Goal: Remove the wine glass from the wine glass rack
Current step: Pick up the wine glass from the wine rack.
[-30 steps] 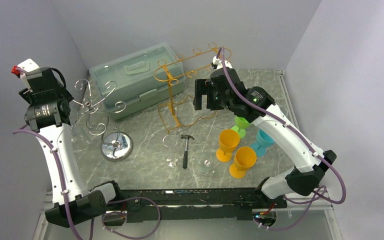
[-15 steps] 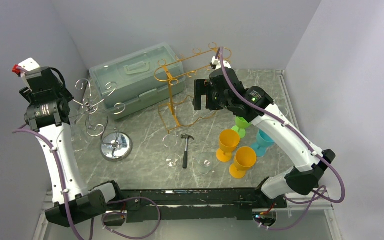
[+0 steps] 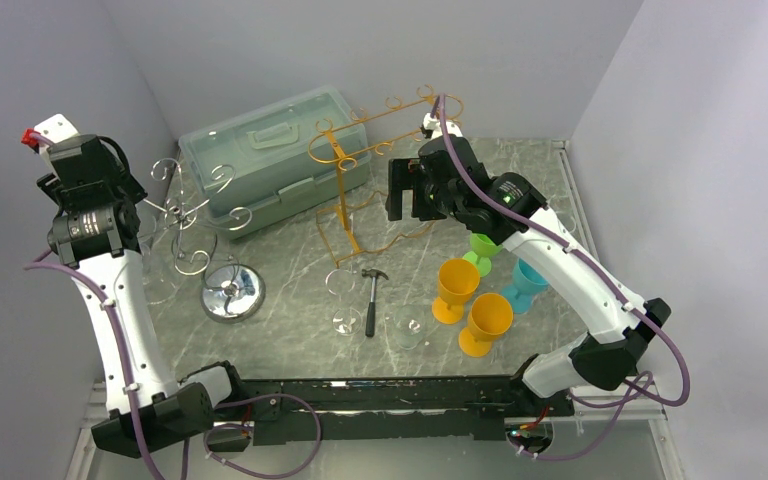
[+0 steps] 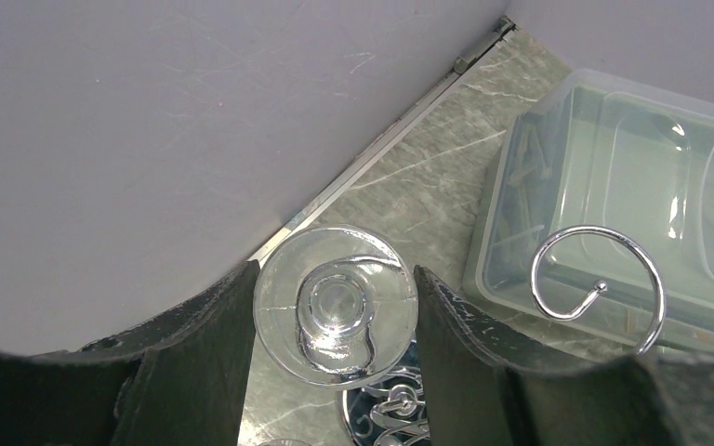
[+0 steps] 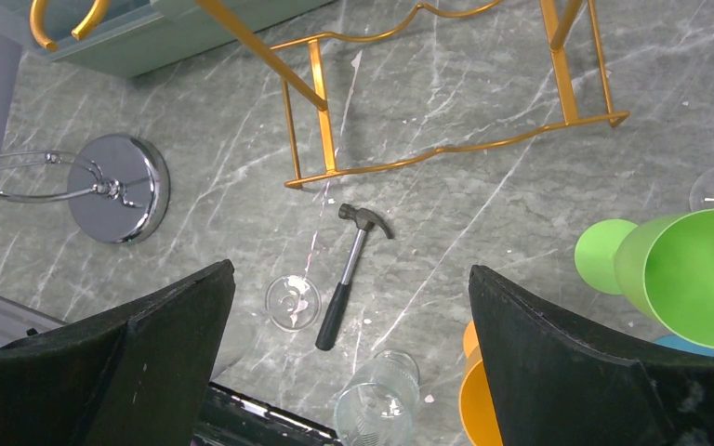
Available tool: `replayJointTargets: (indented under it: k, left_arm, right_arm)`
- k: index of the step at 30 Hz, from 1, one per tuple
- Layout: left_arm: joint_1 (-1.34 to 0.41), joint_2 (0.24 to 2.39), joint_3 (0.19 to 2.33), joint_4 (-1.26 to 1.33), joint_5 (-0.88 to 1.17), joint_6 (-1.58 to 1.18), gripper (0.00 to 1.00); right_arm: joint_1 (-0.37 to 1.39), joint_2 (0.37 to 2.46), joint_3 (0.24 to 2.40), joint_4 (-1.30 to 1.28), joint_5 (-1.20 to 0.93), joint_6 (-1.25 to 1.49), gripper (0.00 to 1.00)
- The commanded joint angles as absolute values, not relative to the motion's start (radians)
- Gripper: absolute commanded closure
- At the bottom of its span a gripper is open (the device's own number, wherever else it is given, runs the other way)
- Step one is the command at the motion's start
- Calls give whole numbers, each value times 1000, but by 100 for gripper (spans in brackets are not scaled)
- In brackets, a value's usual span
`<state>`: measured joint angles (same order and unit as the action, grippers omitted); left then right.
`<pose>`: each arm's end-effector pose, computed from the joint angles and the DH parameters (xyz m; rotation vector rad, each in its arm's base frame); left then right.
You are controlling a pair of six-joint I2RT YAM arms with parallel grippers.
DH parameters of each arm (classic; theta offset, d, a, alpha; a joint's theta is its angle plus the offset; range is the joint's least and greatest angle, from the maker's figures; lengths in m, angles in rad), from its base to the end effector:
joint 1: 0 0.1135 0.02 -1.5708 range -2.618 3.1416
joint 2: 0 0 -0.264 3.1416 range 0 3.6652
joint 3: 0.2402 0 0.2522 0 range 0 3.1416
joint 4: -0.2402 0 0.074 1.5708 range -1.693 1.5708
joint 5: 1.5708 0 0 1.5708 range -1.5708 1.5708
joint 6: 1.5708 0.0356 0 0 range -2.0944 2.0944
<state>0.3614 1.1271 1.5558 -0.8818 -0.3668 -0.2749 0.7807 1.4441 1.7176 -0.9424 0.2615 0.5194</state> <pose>0.1834 0.0830 0.4614 -0.8475 1.8305 0.4255 0.2134 0.1985 0.4321 -0.1505 2.2413 0.4223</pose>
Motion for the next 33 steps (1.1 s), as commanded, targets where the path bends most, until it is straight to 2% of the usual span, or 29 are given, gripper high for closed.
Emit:
replayJointTargets:
  k: [1,33]
  left_arm:
    - [361,1095,1586,-778,-357,-276,66]
    - [358,1118,1577,-779,-274,-246,67]
  right_arm:
    - [785,1440,1737,-915,284,509,1]
    - [785,1441,1722,-903,285,508,1]
